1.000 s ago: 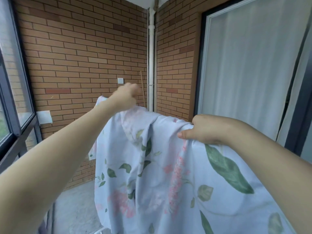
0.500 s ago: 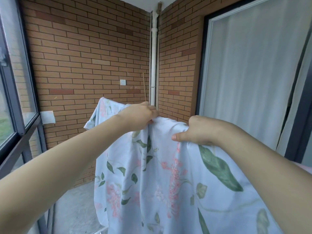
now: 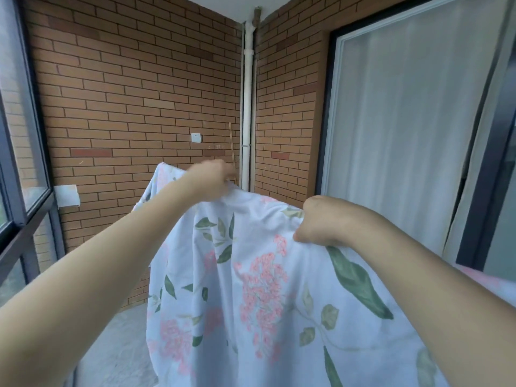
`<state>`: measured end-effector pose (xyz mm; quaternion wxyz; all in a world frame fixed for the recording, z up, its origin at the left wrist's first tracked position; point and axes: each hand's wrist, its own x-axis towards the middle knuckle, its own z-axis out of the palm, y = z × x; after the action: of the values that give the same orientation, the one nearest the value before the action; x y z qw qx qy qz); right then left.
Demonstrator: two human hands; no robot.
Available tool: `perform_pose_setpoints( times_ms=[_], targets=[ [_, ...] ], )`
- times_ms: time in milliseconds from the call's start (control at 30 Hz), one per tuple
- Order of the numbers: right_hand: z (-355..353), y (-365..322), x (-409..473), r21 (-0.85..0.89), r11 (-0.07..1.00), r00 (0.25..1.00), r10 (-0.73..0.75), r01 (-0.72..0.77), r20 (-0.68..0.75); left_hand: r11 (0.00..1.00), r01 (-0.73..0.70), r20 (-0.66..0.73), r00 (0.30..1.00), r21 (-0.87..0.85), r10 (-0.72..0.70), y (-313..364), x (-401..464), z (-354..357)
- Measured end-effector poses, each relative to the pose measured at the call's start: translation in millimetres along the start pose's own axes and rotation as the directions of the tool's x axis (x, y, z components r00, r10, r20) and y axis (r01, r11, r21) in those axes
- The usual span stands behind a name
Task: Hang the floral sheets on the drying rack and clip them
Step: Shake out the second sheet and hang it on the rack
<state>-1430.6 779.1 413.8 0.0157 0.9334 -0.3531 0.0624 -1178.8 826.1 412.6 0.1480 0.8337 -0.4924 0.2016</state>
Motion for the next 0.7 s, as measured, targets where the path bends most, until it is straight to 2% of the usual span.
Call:
perform_pose_setpoints(
  times_ms=[33,67,100,133,233,300,367,433,567,700],
  targets=[
    [-2,1,-1,-0.008,1.000,1.000,-0.002,0.002,0.027,0.959,-0.063,0.074,0.993,-0.278,0.087,12,-6,3],
    [-4,2,-2,-0.010,1.000,0.999,-0.007,0.007,0.050,0.873,-0.058,0.166,0.974,-0.484,0.156,25,-14,6],
    [-5,2,-2,-0.007,1.000,0.998,-0.012,0.013,0.062,0.821,-0.035,0.204,0.962,-0.569,0.183,33,-18,11],
    [-6,1,-3,0.001,1.000,0.997,-0.017,0.017,0.070,0.839,-0.025,0.223,0.959,-0.544,0.174,36,-18,16],
    [-3,-2,1,0.113,0.993,0.996,-0.035,0.025,0.084,0.964,0.017,0.227,0.973,-0.267,0.046,34,-12,17],
    [-1,-3,5,0.167,0.985,0.995,-0.048,0.034,0.082,0.973,0.049,0.247,0.969,-0.226,0.008,33,-7,15],
    [0,0,7,0.150,0.987,0.996,-0.068,0.060,0.054,0.924,0.080,0.279,0.960,-0.373,0.030,42,-9,13],
    [0,4,6,0.119,0.991,0.998,-0.065,0.062,0.020,0.856,0.112,0.208,0.978,-0.504,-0.005,53,-9,17],
    [3,2,2,0.024,0.998,0.997,-0.059,0.060,-0.044,0.829,0.104,0.028,0.994,-0.549,-0.106,48,-7,30],
    [9,-2,8,-0.017,0.998,0.997,-0.054,0.053,-0.061,0.808,0.145,-0.036,0.979,-0.572,-0.201,23,9,45]
  ],
)
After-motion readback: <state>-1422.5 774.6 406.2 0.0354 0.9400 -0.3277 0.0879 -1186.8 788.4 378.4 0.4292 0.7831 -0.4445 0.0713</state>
